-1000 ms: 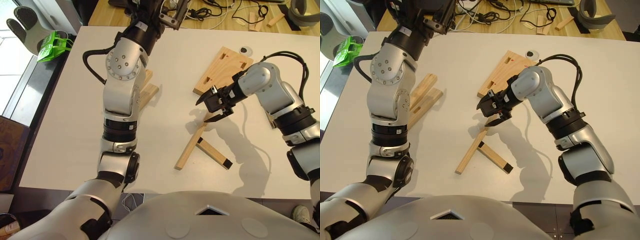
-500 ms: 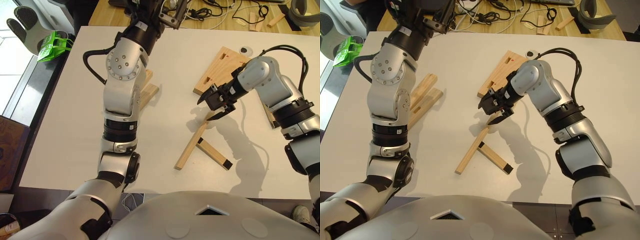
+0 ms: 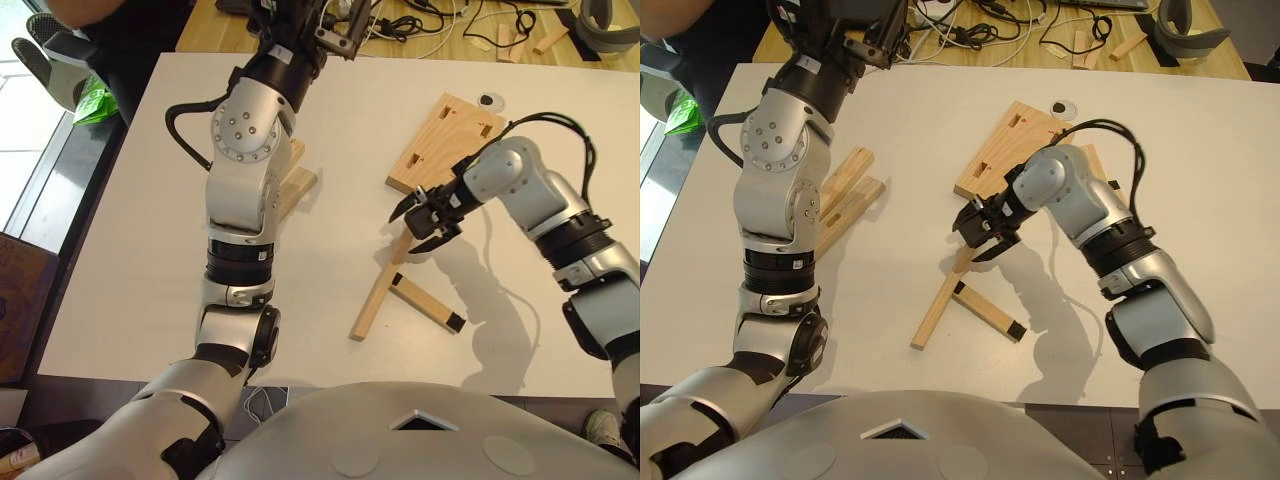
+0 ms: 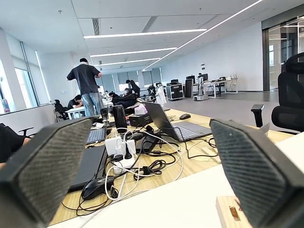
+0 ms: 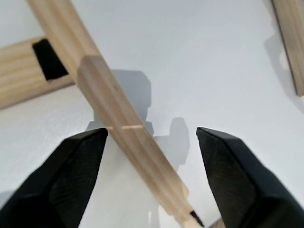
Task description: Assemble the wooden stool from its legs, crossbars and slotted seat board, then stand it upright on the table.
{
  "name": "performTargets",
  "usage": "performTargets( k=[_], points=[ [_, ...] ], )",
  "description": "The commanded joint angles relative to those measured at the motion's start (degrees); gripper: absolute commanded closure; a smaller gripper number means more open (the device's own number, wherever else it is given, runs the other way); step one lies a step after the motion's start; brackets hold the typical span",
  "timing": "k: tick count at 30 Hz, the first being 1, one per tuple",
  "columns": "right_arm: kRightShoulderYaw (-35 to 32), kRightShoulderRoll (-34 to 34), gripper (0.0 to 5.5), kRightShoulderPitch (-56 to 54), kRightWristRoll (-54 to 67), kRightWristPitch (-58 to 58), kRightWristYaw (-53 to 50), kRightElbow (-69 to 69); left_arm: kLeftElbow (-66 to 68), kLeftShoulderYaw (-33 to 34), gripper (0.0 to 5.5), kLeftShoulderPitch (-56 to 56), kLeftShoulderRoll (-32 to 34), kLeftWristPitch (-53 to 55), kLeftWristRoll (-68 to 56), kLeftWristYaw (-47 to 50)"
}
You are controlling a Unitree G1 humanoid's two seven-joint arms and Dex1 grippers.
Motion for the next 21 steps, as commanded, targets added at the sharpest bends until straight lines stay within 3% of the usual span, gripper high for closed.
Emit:
performTargets(
  k=[1,8,21],
  points=[
    [1.54,0.48,2.02,-0.49,-1.95,-2.6,-0.37,2.13,-0.05,0.2,0.93,-0.15,-0.07,1.01,-0.02,0.41],
    [2.75,-2.35,2.02,0.38,-1.43,-2.74,5.28,0.4,-0.11,0.39,0.93,0.46,-0.09,0.93,0.03,0.66],
    [0.18,-6.94,4.46,8.33,2.68,7.55,7.79,-11.92,-1.21,3.07,0.93,-1.15,-0.28,-1.7,-1.61,1.73]
  ],
)
